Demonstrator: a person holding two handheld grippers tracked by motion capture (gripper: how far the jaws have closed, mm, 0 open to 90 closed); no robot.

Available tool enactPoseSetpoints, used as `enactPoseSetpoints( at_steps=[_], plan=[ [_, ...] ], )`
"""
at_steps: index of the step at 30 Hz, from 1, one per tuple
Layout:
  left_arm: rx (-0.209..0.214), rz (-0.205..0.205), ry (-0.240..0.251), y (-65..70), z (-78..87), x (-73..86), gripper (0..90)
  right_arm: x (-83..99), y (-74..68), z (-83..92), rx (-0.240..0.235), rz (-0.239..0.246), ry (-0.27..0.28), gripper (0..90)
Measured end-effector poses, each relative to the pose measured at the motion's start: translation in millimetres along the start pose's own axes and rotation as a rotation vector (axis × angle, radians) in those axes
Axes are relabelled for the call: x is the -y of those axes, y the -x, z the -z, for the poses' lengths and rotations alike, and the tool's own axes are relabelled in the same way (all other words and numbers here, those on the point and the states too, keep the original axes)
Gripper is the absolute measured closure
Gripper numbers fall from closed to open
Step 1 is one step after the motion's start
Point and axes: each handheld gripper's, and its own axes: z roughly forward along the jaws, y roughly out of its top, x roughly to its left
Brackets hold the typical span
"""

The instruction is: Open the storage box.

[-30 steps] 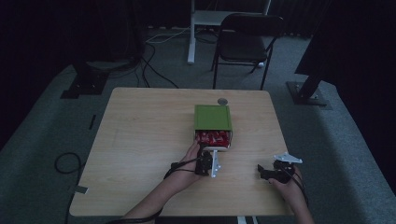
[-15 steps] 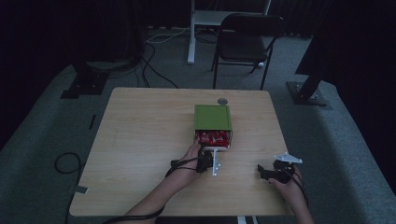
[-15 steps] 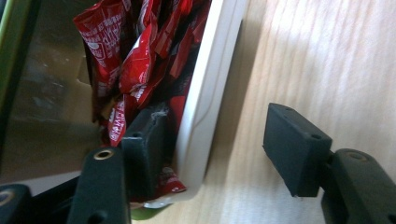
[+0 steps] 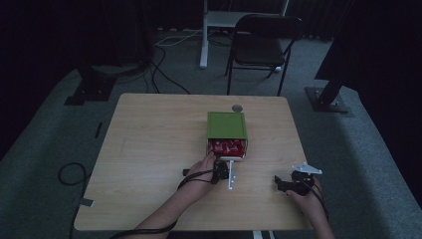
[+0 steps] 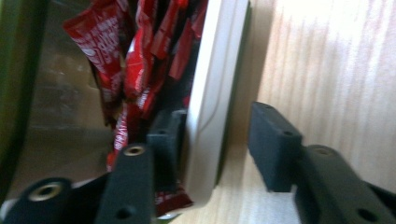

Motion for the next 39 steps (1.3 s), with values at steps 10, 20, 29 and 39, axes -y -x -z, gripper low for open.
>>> enactPoseSetpoints(
  at_steps=[10,20,29,39],
  plan=[
    [-0.009,-0.023,-0.001,-3.2,-0.1,0.1,71.1,0.0,0.0,0.0,0.000,0.000,0.000,11.1],
    [0.006,-0.047,-0.008,-4.1,1.1,-1.8,72.7,0.0,0.0,0.0,0.000,0.000,0.000,11.1],
    [0.030,-0.035,-0.019,-4.5,5.1,-3.9,73.0,0.0,0.0,0.0,0.000,0.000,0.000,11.1],
    [0.030,-0.040,-0.025,0.6,11.6,-6.1,73.2,0.0,0.0,0.0,0.000,0.001,0.000,11.1]
  ],
)
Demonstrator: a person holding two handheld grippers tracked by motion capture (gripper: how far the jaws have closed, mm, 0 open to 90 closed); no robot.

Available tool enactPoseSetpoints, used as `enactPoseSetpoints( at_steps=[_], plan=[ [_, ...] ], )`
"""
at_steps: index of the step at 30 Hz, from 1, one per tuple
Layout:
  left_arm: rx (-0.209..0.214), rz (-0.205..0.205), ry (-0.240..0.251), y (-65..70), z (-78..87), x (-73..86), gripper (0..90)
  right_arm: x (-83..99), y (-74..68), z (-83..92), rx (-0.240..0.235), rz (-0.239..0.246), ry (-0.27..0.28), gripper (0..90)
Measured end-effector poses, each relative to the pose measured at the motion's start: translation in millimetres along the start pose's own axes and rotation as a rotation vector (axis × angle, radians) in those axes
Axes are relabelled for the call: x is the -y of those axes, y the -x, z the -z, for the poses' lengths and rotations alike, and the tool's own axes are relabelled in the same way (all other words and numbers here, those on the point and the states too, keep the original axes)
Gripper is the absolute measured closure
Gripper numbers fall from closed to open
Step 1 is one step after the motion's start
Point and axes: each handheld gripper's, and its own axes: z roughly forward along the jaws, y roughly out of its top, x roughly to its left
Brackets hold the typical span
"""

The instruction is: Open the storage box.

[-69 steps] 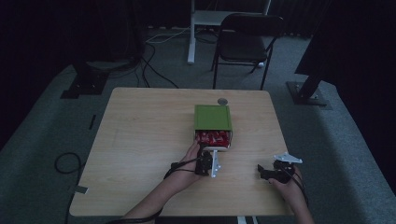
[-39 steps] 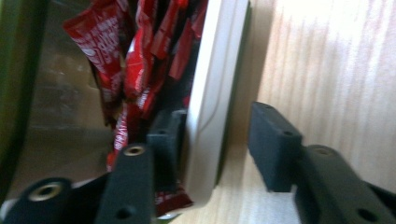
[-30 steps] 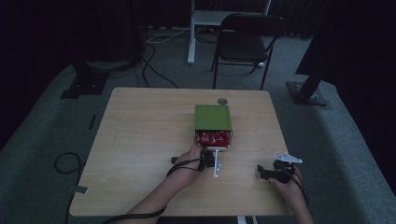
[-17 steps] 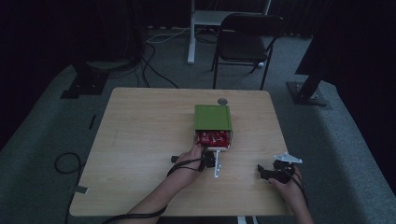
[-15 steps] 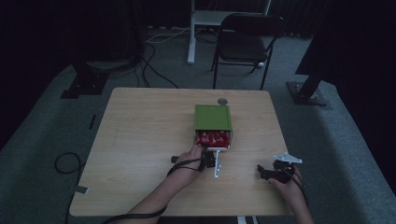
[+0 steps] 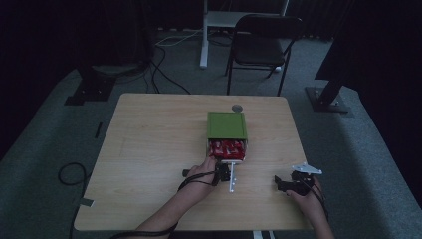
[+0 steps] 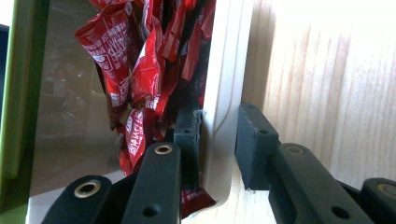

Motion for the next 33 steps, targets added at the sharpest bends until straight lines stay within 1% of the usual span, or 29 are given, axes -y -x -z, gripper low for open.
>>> enactPoseSetpoints(
  at_steps=[3,5,12,13,15,16,17,18,22,23,25,26,30,33],
  plan=[
    [0.003,0.000,-0.005,0.7,1.8,-0.5,73.1,0.0,0.0,0.0,0.000,0.000,0.000,11.1],
    [0.007,0.008,-0.001,1.3,2.6,-0.8,73.1,0.0,0.0,0.0,0.000,0.000,0.000,11.1],
    [0.014,0.011,-0.005,4.1,7.8,-2.1,73.1,0.0,0.0,0.0,0.000,-0.001,0.000,11.1],
    [0.014,0.007,-0.007,4.7,8.6,-2.1,73.1,0.0,0.0,0.0,0.000,-0.001,0.000,11.0],
    [0.022,0.015,0.000,5.5,10.0,-2.4,73.1,0.0,0.0,-0.1,0.000,-0.001,0.000,11.0],
    [0.024,0.010,-0.008,5.4,11.3,-2.7,73.1,0.0,0.0,0.0,0.000,-0.001,0.000,11.0],
    [0.024,0.019,-0.001,6.6,11.6,-3.0,73.1,0.0,0.0,0.0,0.000,0.000,0.000,11.1],
    [0.025,0.011,-0.008,6.8,12.7,-3.4,73.2,0.0,0.0,0.0,0.000,-0.001,0.000,11.0],
    [0.030,0.019,-0.001,9.4,15.7,-4.2,73.2,0.0,0.0,0.0,0.000,-0.001,0.000,11.1],
    [0.028,0.012,-0.002,9.8,16.3,-3.9,73.3,0.0,-0.1,0.0,0.000,-0.001,0.000,11.0],
    [0.029,0.019,0.001,11.3,17.5,-3.5,73.2,0.0,0.0,0.0,0.000,-0.001,0.000,11.1],
    [0.029,0.013,-0.002,11.4,19.1,-4.0,73.2,0.0,-0.1,0.0,0.000,-0.001,0.000,11.0],
    [0.036,0.015,-0.001,14.7,22.7,-5.0,73.3,0.0,0.0,0.0,0.000,-0.001,0.000,11.0],
    [0.039,0.005,-0.007,17.3,26.5,-6.1,73.5,0.0,0.0,0.0,0.000,-0.001,0.000,11.0]
  ],
)
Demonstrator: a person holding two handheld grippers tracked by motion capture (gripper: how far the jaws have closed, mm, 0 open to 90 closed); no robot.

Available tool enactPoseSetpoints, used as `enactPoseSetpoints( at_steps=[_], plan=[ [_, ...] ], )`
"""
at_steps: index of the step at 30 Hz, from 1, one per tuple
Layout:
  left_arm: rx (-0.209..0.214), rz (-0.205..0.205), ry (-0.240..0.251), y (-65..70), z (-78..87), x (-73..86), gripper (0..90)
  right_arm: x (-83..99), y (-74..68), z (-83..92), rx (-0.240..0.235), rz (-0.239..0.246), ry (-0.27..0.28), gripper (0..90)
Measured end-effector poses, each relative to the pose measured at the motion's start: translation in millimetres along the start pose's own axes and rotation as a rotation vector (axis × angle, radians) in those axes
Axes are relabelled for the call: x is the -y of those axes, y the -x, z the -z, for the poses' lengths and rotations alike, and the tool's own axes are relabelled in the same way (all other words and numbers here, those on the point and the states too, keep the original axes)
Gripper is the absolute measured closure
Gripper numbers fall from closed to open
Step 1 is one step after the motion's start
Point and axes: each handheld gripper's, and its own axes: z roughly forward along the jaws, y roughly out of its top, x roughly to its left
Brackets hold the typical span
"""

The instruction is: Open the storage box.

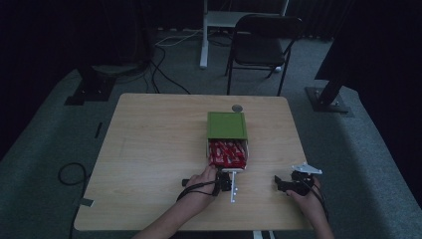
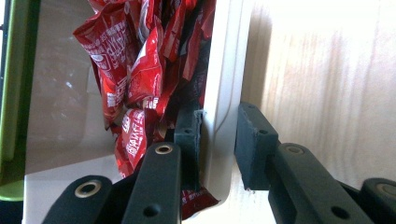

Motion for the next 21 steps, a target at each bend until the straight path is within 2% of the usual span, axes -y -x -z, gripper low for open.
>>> enactPoseSetpoints(
  at_steps=[4,21],
  plan=[
    [-0.001,0.013,0.017,5.1,3.4,-0.1,73.6,0.0,0.0,0.0,0.000,0.000,0.000,11.0],
    [0.025,0.000,0.017,22.2,21.1,-2.8,74.1,0.0,0.0,0.0,0.000,0.001,0.000,11.0]
  ],
)
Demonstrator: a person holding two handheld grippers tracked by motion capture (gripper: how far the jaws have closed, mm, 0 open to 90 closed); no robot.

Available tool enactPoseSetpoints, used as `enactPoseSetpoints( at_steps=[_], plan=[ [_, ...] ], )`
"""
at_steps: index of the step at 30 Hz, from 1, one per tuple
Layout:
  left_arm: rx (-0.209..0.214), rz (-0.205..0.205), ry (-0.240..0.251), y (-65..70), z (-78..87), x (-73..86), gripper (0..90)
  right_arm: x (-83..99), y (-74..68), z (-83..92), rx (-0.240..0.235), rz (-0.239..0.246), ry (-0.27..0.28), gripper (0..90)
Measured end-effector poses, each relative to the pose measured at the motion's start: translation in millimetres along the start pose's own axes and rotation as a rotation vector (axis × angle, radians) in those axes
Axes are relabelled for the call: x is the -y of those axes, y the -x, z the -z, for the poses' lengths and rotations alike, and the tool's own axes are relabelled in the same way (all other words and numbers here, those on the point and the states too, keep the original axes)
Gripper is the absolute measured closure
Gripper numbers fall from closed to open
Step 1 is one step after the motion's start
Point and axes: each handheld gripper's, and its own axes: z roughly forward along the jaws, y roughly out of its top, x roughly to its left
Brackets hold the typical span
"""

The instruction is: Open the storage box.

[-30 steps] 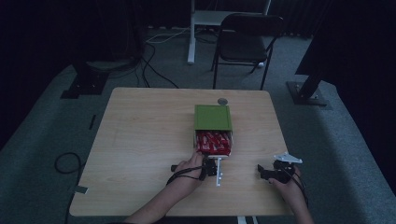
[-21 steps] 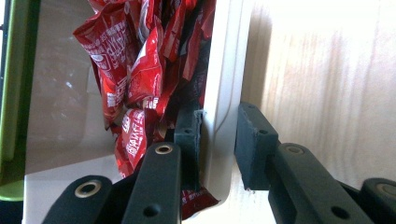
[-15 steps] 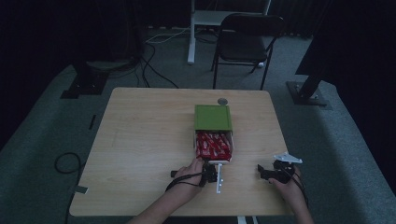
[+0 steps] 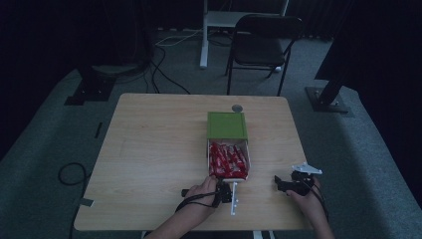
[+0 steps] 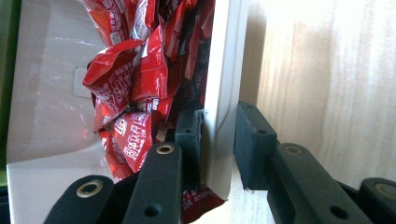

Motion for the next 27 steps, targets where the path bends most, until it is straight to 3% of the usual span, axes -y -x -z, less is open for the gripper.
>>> enactPoseSetpoints(
  at_steps=[27],
  plan=[
    [0.026,0.005,0.007,10.2,15.1,-3.3,74.1,0.0,0.0,0.0,0.000,0.000,0.000,11.1]
  ],
)
